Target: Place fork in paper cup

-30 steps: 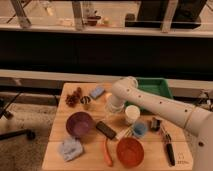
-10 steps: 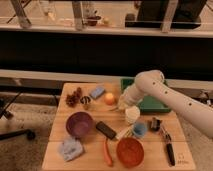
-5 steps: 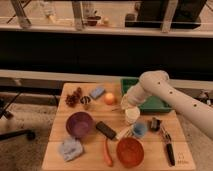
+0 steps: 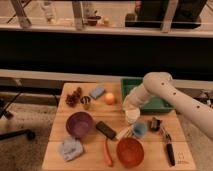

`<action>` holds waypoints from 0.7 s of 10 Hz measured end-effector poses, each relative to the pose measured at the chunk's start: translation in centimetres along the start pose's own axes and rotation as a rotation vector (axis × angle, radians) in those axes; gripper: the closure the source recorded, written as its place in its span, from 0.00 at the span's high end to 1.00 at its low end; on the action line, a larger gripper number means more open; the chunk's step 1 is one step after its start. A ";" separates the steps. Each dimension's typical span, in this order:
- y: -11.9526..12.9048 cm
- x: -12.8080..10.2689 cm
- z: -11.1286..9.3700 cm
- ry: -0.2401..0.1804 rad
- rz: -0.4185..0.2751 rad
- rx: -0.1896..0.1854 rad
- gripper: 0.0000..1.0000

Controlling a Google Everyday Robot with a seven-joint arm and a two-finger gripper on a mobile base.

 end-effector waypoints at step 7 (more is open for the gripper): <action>0.6 1.9 -0.8 -0.060 0.057 -0.003 0.00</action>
